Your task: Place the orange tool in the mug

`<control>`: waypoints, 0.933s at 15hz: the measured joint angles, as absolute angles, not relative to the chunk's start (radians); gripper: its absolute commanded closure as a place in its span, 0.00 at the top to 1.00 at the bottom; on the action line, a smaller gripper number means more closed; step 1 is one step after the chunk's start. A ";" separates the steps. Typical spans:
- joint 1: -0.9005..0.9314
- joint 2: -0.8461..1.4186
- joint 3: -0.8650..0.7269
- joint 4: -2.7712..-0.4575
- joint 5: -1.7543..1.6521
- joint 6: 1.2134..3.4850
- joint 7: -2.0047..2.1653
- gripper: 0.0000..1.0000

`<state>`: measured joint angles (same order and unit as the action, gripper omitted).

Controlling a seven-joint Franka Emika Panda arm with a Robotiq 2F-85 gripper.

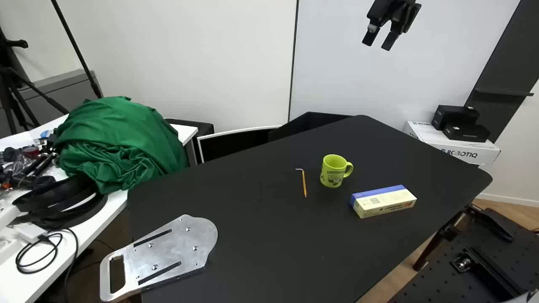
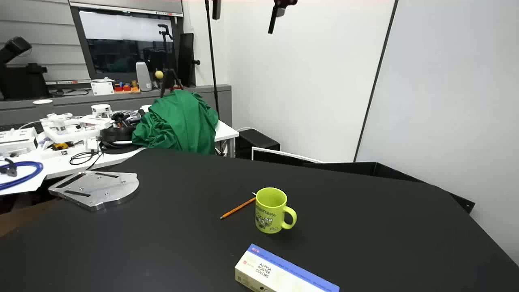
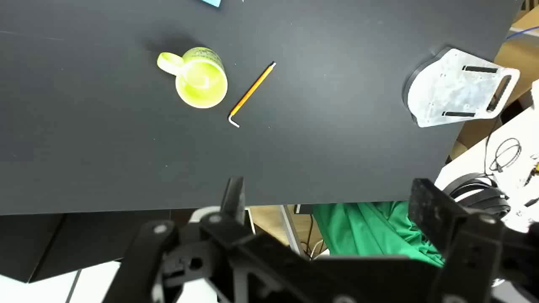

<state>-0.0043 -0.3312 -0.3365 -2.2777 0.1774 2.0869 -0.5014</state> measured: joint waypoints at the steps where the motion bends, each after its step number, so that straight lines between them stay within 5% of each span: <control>1: -0.004 -0.331 -0.336 -2.278 0.177 2.087 -0.501 1.00; 14: -0.020 -0.316 -0.312 -2.278 0.179 2.122 -0.498 1.00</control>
<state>-0.0199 -0.3160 -0.3117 -2.2778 0.1785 2.1225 -0.4984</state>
